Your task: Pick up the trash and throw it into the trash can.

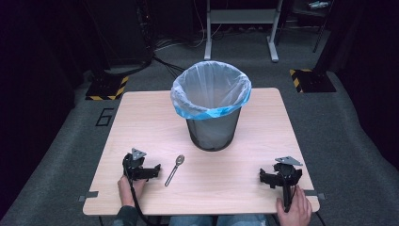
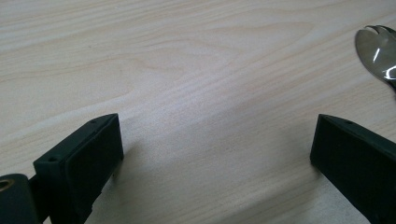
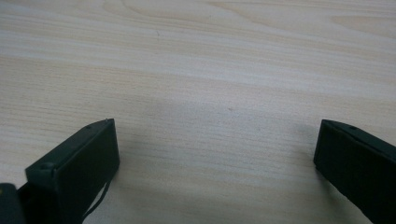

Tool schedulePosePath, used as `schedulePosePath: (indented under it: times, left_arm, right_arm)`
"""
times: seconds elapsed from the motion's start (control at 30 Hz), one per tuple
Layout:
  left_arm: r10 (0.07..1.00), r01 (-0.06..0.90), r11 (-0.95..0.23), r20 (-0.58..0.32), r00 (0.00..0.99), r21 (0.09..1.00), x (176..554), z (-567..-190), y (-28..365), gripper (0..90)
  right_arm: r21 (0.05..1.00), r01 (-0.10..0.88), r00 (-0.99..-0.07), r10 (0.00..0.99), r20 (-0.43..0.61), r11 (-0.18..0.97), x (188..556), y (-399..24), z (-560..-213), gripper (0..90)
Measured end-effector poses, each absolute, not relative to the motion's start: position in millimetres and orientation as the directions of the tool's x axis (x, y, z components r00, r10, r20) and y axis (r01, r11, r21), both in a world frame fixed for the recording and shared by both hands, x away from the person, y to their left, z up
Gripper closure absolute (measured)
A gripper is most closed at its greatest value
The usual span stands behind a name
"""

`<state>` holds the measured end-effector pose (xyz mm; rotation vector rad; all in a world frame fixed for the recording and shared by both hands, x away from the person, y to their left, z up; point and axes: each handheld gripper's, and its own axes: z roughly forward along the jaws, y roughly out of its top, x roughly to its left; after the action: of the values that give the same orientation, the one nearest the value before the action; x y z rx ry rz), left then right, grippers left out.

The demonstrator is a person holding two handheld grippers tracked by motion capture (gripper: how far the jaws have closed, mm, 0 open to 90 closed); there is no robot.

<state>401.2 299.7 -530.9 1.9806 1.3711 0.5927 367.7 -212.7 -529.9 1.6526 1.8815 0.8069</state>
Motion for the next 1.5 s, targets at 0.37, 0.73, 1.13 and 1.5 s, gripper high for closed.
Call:
schedulePosePath:
  times: [0.37,0.73,1.13,1.5]
  left_arm:
    - [0.941,0.662,-0.226,-0.015,0.338,0.715,398,-529,300,2.0]
    - [0.936,0.663,-0.232,-0.022,0.351,0.711,395,-518,293,2.3]
    - [0.894,0.646,-0.298,-0.031,0.446,0.703,392,-512,266,3.1]
    - [0.878,0.658,-0.332,-0.033,0.477,0.675,398,-514,239,4.8]
  right_arm:
    - [0.718,0.691,-0.134,0.991,0.011,0.085,368,-213,-530,0.0]
    - [0.719,0.69,-0.136,0.991,0.01,0.088,368,-213,-530,0.0]
    - [0.718,0.691,-0.134,0.991,0.011,0.085,368,-213,-530,0.0]
    - [0.718,0.691,-0.134,0.991,0.011,0.085,368,-213,-530,0.0]
